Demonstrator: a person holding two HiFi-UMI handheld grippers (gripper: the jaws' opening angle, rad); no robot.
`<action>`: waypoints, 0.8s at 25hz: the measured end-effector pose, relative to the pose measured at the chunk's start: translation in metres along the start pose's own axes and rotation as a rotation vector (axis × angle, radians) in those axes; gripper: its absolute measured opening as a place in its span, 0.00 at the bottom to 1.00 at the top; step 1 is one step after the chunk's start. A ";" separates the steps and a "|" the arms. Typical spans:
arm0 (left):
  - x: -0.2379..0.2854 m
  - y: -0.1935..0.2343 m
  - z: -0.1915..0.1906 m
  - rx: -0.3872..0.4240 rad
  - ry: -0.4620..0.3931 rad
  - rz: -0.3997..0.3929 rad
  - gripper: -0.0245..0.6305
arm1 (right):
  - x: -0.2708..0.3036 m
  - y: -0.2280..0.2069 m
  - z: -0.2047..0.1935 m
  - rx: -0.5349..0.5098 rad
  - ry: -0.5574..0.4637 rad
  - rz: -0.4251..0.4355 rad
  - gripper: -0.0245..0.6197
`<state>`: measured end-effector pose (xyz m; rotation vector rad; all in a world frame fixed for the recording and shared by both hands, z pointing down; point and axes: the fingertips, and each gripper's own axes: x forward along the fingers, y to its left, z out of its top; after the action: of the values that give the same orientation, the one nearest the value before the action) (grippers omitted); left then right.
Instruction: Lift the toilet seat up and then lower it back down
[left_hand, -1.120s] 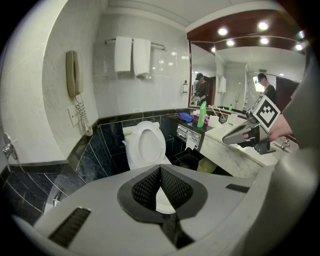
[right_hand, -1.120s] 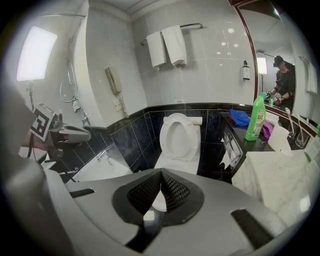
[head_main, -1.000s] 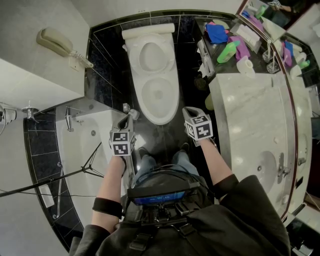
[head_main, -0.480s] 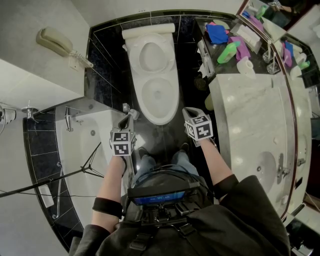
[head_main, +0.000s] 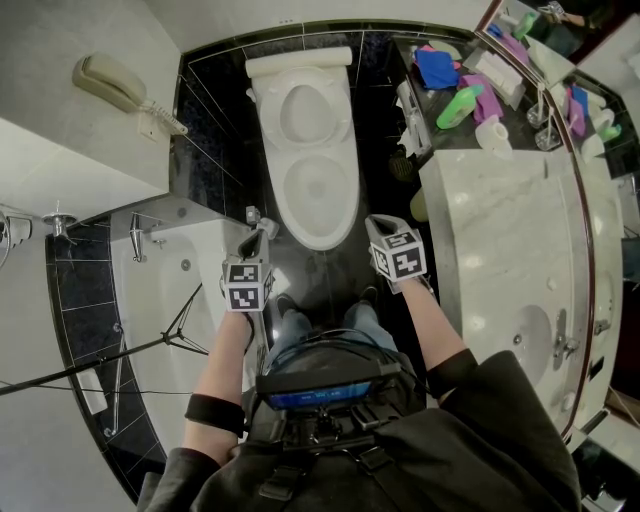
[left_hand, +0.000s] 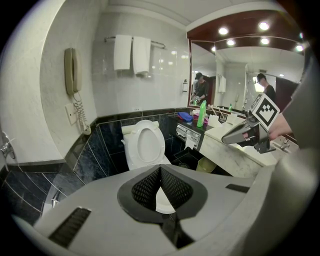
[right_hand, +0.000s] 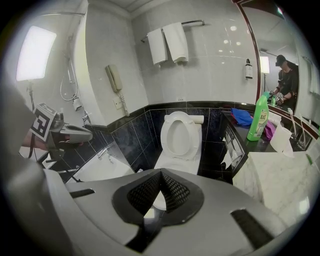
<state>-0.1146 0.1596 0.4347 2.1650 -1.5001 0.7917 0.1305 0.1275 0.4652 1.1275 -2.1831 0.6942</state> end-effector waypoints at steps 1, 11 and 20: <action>0.001 0.000 0.001 0.001 -0.002 -0.002 0.05 | 0.000 0.000 0.000 -0.001 0.002 0.001 0.04; -0.001 -0.005 0.007 -0.006 -0.001 -0.019 0.05 | 0.002 0.001 -0.001 -0.017 0.018 0.004 0.04; 0.000 0.000 0.003 0.008 -0.007 -0.005 0.05 | 0.004 0.002 -0.003 -0.017 0.021 0.010 0.04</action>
<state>-0.1134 0.1574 0.4323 2.1786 -1.4974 0.7902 0.1283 0.1287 0.4697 1.0969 -2.1748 0.6875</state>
